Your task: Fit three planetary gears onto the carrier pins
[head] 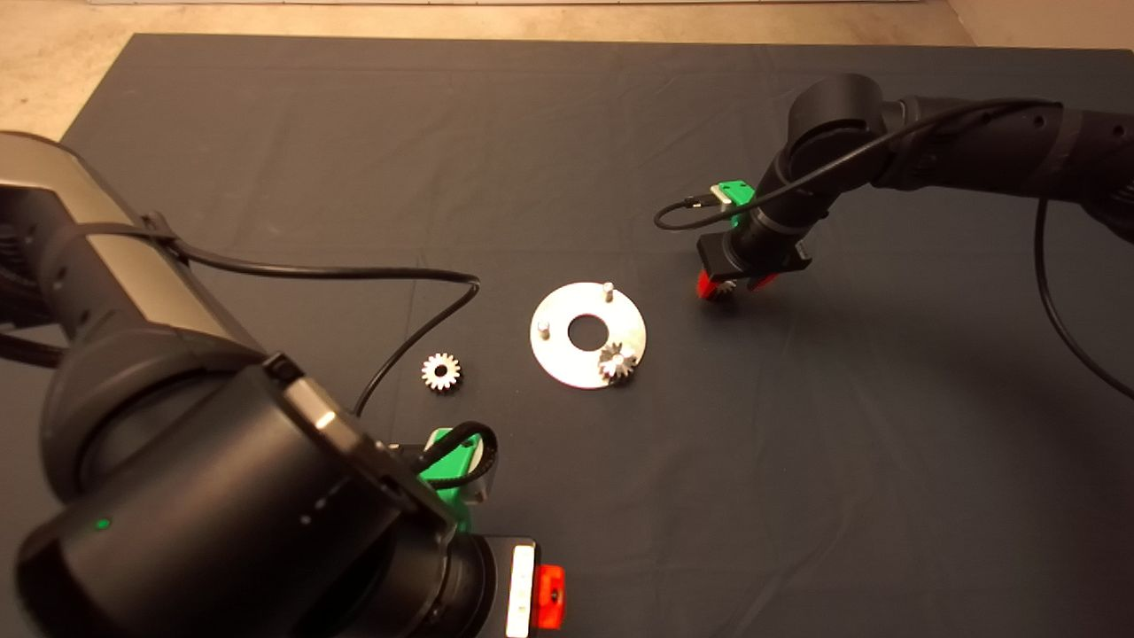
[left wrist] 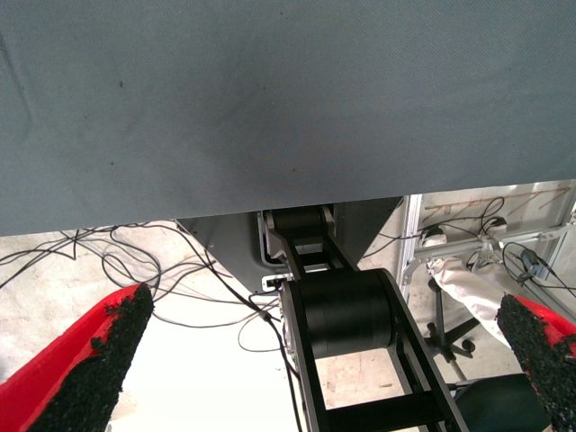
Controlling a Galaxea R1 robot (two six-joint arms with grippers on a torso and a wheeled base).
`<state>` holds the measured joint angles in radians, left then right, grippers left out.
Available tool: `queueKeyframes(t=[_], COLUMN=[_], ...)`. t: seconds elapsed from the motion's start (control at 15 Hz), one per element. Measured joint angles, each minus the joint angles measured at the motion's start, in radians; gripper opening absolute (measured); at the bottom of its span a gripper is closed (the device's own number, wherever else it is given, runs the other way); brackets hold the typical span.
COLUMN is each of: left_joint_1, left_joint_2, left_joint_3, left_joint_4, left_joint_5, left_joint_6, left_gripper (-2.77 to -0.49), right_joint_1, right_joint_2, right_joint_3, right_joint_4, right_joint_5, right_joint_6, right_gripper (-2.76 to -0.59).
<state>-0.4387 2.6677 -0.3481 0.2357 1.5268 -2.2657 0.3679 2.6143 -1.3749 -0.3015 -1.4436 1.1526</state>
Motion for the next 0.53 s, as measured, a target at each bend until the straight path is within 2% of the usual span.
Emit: queueKeyframes(t=[0.53], left_joint_1=[0.000], left_joint_2=[0.000], left_joint_3=[0.000], left_joint_4=[0.000], left_joint_5=[0.000], left_joint_6=[0.000], left_gripper=[-0.49], right_joint_1=[-0.011], right_joint_2=[0.017], right_joint_3=[-0.075], right_joint_4=[0.003], right_joint_5=[0.003], right_joint_6=[-0.052], right_gripper=[-1.75])
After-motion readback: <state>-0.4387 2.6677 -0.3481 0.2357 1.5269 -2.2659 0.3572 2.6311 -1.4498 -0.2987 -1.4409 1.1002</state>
